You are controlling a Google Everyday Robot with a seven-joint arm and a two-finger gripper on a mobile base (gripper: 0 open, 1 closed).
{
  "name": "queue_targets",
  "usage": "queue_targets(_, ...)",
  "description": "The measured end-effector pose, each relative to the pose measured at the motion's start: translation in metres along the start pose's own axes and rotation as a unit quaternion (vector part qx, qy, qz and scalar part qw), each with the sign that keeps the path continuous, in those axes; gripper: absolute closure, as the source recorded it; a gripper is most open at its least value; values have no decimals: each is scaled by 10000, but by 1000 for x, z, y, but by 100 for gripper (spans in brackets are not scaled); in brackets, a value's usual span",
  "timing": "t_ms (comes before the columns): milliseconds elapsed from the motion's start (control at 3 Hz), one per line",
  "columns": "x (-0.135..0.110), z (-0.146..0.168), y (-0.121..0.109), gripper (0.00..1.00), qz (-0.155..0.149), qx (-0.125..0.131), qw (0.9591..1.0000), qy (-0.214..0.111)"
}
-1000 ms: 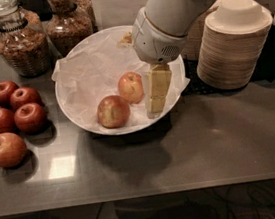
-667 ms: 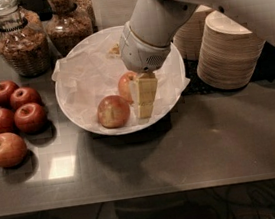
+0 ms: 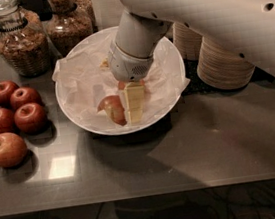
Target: Pick apple from white bowl
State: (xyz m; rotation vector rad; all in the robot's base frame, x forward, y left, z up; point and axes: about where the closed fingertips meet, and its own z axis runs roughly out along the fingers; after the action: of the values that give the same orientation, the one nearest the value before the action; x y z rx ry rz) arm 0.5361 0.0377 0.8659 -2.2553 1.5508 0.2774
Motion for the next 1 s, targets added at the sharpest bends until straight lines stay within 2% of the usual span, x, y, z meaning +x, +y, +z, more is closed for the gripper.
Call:
queue_targets(333,-4,11,-12,0,-65,-99,9999,-20)
queue_targets(667,-4,12,-12,0,-64,-102,9999,-21)
queue_targets(1000,-3,-1,-12,0,-76,-27,10000,49)
